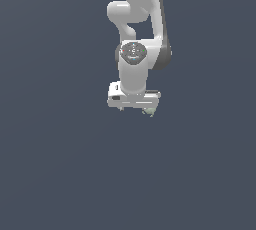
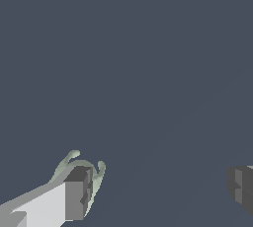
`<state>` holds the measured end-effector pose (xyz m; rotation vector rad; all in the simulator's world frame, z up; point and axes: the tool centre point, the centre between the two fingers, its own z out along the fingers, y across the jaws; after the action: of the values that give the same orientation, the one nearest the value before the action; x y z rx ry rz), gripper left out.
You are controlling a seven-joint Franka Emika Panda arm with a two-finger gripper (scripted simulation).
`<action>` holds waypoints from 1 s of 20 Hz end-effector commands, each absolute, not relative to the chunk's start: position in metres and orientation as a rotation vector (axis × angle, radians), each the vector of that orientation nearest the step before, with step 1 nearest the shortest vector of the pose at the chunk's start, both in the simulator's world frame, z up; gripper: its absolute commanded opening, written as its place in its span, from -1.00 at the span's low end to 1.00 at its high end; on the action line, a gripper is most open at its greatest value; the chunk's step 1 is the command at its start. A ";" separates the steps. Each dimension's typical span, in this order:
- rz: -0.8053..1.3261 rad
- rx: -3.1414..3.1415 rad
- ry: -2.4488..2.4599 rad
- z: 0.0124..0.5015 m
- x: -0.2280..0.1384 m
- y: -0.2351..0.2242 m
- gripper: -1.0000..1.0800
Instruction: Pick up the object and move it to a goal position.
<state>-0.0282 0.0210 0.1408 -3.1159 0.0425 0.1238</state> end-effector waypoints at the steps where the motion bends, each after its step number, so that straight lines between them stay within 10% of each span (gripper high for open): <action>1: 0.124 -3.116 0.043 0.141 -0.028 0.021 0.92; 20: 0.097 -3.129 0.174 0.137 -0.024 -0.005 0.92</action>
<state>-0.0231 -0.0085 0.1385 -3.1283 0.1638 0.0990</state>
